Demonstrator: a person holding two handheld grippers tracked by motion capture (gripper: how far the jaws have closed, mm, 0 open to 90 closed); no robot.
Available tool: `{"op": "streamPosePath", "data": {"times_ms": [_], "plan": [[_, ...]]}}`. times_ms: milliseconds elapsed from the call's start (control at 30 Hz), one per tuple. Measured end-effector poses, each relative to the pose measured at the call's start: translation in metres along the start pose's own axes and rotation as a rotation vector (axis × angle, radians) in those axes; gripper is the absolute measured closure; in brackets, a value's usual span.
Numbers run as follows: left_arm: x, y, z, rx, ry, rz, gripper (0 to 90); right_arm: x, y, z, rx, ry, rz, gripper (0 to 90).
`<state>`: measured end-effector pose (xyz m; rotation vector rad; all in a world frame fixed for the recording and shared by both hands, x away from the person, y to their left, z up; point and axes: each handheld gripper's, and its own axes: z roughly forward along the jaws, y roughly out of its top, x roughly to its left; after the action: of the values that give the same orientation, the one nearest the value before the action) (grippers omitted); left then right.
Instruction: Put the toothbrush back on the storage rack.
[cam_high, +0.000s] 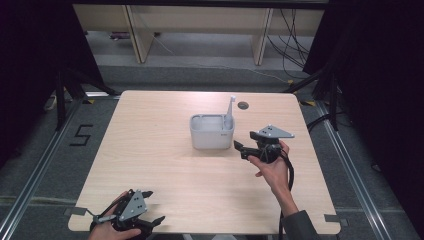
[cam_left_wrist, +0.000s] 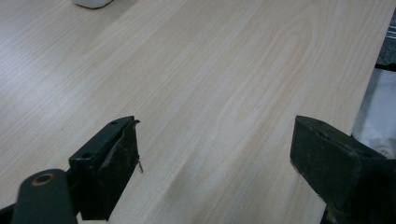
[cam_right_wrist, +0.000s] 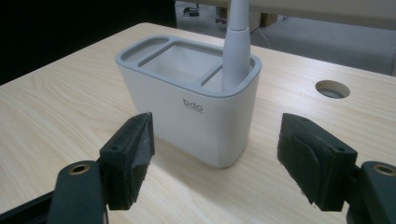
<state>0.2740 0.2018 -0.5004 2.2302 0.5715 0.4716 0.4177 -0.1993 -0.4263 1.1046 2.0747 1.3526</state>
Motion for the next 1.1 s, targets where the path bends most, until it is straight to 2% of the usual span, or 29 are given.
{"op": "streamPosePath", "data": {"times_ms": [33,67,100,133,200,233,267,333,367,433,467,500,533,567,600,633,667,733,767,800,833,867,900,933,967,1000,1067,1100], "plan": [[0.001,0.0,-0.001,0.013,0.005,0.011,14.8,0.001,0.0,0.0,0.003,0.009,0.0,28.1],[0.0,0.0,0.0,-0.002,0.004,0.001,14.8,0.003,-0.001,-0.001,0.011,0.01,0.016,28.1],[0.0,0.0,0.001,-0.015,0.005,-0.005,14.8,0.003,-0.002,-0.002,0.01,0.003,0.01,28.1],[0.0,0.0,0.0,-0.002,0.003,-0.002,14.8,0.002,-0.002,-0.001,-0.005,0.007,-0.017,28.0],[0.001,0.0,0.0,0.007,0.001,0.01,14.8,0.006,-0.004,-0.002,0.01,0.015,0.022,28.1],[0.001,0.0,-0.001,0.013,0.005,0.012,14.8,0.006,-0.005,-0.004,0.023,0.009,0.012,28.0],[0.0,0.0,0.0,0.0,0.005,0.001,14.8,0.005,-0.006,-0.003,0.003,0.005,-0.014,28.0],[0.0,0.0,0.0,-0.001,-0.001,-0.002,14.8,0.008,-0.007,-0.005,0.017,0.023,-0.003,27.7],[0.001,0.0,0.0,0.003,-0.002,0.007,14.8,0.01,-0.008,-0.006,0.018,0.009,-0.002,27.7],[0.001,-0.001,0.0,0.005,0.015,-0.002,14.8,0.009,-0.01,-0.005,0.011,0.027,-0.023,27.6],[0.001,0.0,0.0,0.005,0.006,0.004,14.8,0.009,-0.011,-0.007,0.024,0.014,-0.022,27.5],[0.0,0.0,0.0,-0.002,0.002,-0.003,14.8,0.009,-0.013,-0.006,0.014,0.017,-0.032,27.3],[0.0,0.0,0.0,-0.005,-0.004,-0.004,14.8,0.01,-0.014,-0.006,0.021,0.019,-0.029,27.1],[0.001,0.0,0.0,0.005,0.001,0.008,14.8,0.012,-0.016,-0.006,0.023,0.025,0.002,26.8],[0.001,0.0,-0.001,0.015,0.005,0.012,14.8,0.011,-0.016,-0.006,0.032,0.026,-0.02,26.7],[0.001,0.0,0.0,0.01,0.007,0.001,14.7,0.013,-0.018,-0.007,0.04,0.031,0.0,26.6],[0.001,0.0,-0.001,0.011,0.005,0.012,14.8,0.013,-0.018,-0.007,0.046,0.036,-0.008,26.3],[0.001,0.0,0.0,0.006,0.001,0.009,14.8,0.013,-0.02,-0.008,0.039,0.019,-0.029,26.0],[0.001,0.0,-0.001,0.018,0.001,0.012,14.8,0.014,-0.02,-0.009,0.053,0.031,-0.014,26.0],[0.001,0.0,0.0,0.014,0.005,0.011,14.8,0.015,-0.022,-0.007,0.039,0.039,-0.024,26.0],[0.001,0.0,0.0,0.011,0.007,0.002,14.8,0.015,-0.022,-0.008,0.045,0.027,-0.034,26.0],[0.001,0.0,0.0,0.006,0.004,0.011,14.8,0.018,-0.023,-0.009,0.056,0.03,-0.005,25.9],[0.0,0.0,0.0,-0.005,-0.003,-0.003,14.8,0.017,-0.023,-0.009,0.051,0.032,-0.032,26.0],[0.001,0.0,0.0,0.005,0.001,0.007,14.8,0.018,-0.024,-0.009,0.052,0.036,-0.035,25.9],[0.001,0.0,0.0,0.011,0.004,-0.003,14.8,0.02,-0.025,-0.008,0.045,0.038,-0.017,25.9],[0.001,0.0,0.0,0.008,0.012,0.003,14.8,0.02,-0.026,-0.008,0.051,0.045,-0.035,25.8],[0.0,-0.001,0.001,-0.016,0.006,-0.005,14.8,0.021,-0.028,-0.008,0.056,0.055,-0.038,25.7],[0.0,0.0,0.0,0.001,0.005,-0.002,14.8,0.024,-0.029,-0.009,0.072,0.048,-0.024,25.6]]}}
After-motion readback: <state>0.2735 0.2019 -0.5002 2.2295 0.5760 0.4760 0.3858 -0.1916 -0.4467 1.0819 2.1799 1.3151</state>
